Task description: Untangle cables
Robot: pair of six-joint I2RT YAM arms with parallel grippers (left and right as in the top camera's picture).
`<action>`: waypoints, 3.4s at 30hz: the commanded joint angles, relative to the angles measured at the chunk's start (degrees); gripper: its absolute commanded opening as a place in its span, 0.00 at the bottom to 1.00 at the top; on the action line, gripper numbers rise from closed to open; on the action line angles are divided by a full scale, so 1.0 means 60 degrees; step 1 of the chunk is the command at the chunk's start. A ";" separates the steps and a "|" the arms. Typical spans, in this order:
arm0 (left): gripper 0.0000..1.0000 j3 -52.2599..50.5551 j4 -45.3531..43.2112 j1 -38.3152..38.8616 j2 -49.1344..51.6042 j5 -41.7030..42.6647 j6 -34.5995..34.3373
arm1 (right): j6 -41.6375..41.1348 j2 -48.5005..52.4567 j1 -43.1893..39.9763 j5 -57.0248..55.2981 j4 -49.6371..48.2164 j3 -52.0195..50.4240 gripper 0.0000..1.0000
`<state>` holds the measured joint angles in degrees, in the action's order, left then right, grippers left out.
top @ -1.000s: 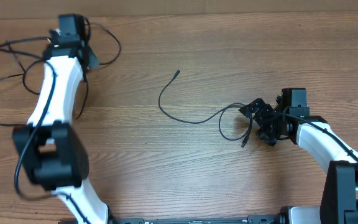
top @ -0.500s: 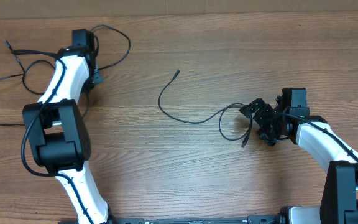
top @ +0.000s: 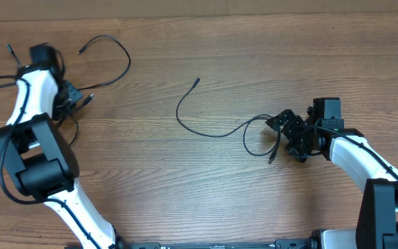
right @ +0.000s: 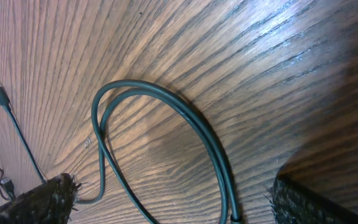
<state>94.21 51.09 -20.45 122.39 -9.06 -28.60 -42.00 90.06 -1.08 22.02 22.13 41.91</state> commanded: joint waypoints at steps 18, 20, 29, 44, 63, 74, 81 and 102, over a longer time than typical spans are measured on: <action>1.00 0.0772 0.0525 0.0244 -0.0117 0.3064 0.0044 | 0.0004 0.0069 0.0000 -0.0412 0.0102 -0.0120 1.00; 1.00 0.1147 0.0812 0.0430 -0.0117 0.3082 0.0047 | 0.0004 0.0069 0.0000 -0.0412 0.0102 -0.0120 1.00; 1.00 0.1497 0.0984 0.1523 -0.0113 0.3271 0.0047 | 0.0000 0.0069 0.0000 -0.0412 0.0102 -0.0120 1.00; 0.99 0.1497 0.0980 0.2404 -0.0113 0.3235 0.0047 | 0.0004 0.0069 0.0000 -0.0412 0.0102 -0.0120 1.00; 1.00 0.1497 0.0976 0.2415 -0.0113 0.3235 0.0047 | 0.0004 0.0069 0.0000 -0.0412 0.0102 -0.0120 1.00; 1.00 0.1497 0.0980 0.2415 -0.0113 0.3235 0.0047 | 0.0004 0.0069 0.0000 -0.0412 0.0102 -0.0120 1.00; 1.00 0.1497 0.0980 0.2412 -0.0113 0.3235 0.0047 | 0.0004 0.0069 0.0000 -0.0412 0.0102 -0.0120 1.00; 1.00 0.1497 0.0980 0.2412 -0.0113 0.3235 0.0047 | 0.0000 0.0069 0.0000 -0.0412 0.0102 -0.0120 1.00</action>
<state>102.06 57.04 -6.09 122.39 9.89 -29.43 -42.00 90.06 -1.08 22.00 22.11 41.91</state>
